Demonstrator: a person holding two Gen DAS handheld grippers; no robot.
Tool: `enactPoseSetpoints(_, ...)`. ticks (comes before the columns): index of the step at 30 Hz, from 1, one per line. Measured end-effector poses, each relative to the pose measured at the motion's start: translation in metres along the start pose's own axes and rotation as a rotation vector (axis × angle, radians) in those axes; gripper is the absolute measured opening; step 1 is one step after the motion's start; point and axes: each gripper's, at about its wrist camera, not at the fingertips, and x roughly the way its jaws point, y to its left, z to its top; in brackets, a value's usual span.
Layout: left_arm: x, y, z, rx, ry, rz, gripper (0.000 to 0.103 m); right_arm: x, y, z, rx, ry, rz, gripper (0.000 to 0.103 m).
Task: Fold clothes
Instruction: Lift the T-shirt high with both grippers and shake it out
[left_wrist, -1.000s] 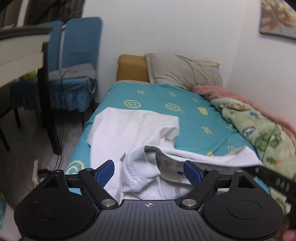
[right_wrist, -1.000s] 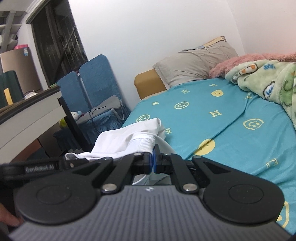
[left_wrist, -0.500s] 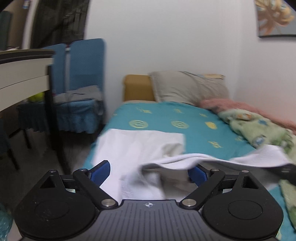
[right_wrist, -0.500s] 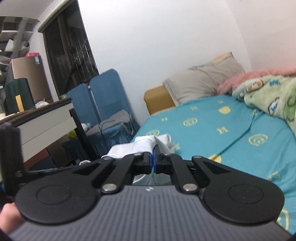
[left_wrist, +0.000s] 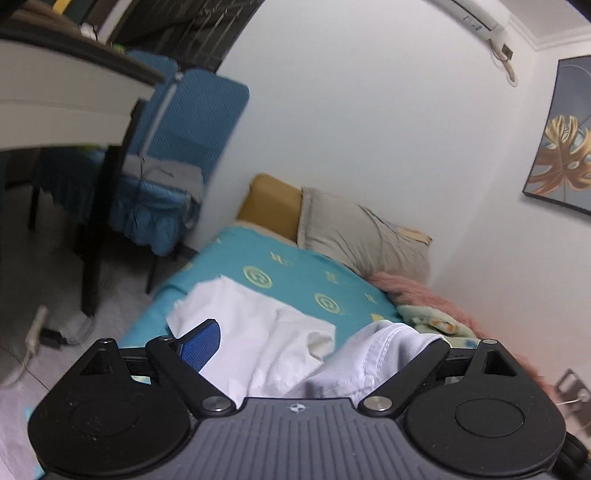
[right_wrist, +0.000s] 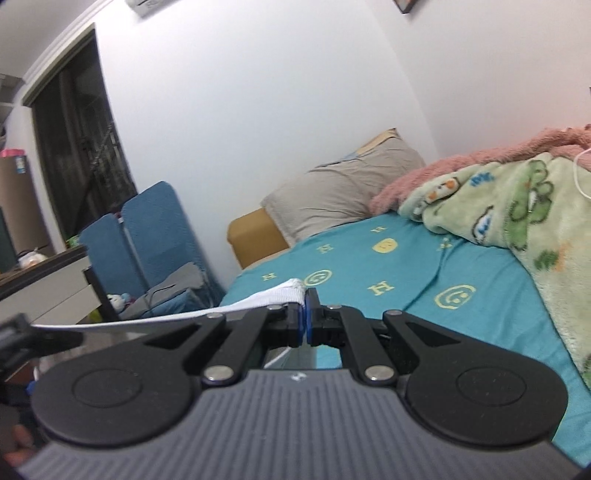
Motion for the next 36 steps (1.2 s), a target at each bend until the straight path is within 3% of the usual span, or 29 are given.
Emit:
enactPoseSetpoints(3, 0.003, -0.002, -0.003, 0.060, 0.059, 0.105, 0.093, 0.001, -0.001, 0.000, -0.006, 0.001, -0.034, 0.004)
enactPoseSetpoints(7, 0.014, -0.009, -0.015, 0.220, 0.174, 0.225, 0.093, 0.006, -0.006, -0.001, -0.008, 0.016, -0.090, 0.005)
enactPoseSetpoints(11, 0.019, -0.015, -0.025, 0.311, 0.213, 0.267, 0.093, 0.015, -0.010, -0.005, -0.032, 0.042, -0.135, 0.007)
enactPoseSetpoints(13, 0.018, -0.018, -0.024, 0.325, 0.175, 0.289, 0.093, 0.021, -0.010, -0.008, -0.070, 0.057, -0.167, 0.015)
enactPoseSetpoints(15, 0.016, -0.018, -0.021, 0.316, 0.130, 0.313, 0.093, 0.027, -0.010, -0.011, -0.103, 0.072, -0.203, 0.045)
enactPoseSetpoints(17, 0.013, -0.014, -0.016, 0.269, 0.086, 0.328, 0.093, 0.032, -0.014, -0.013, -0.111, 0.083, -0.223, 0.061)
enactPoseSetpoints(22, -0.012, -0.010, 0.003, 0.122, -0.020, 0.327, 0.093, 0.016, -0.005, -0.007, -0.120, 0.045, -0.199, 0.061)
enactPoseSetpoints(26, -0.053, -0.027, 0.025, 0.111, -0.180, 0.328, 0.094, -0.025, 0.014, 0.015, -0.132, -0.062, -0.161, 0.061)
enactPoseSetpoints(29, -0.082, -0.042, 0.050, 0.119, -0.251, 0.307, 0.095, -0.053, 0.029, 0.051, -0.081, -0.133, -0.126, 0.061)
enactPoseSetpoints(36, -0.152, -0.090, 0.131, 0.184, -0.431, 0.268, 0.098, -0.121, 0.081, 0.157, -0.100, -0.326, -0.038, 0.061)
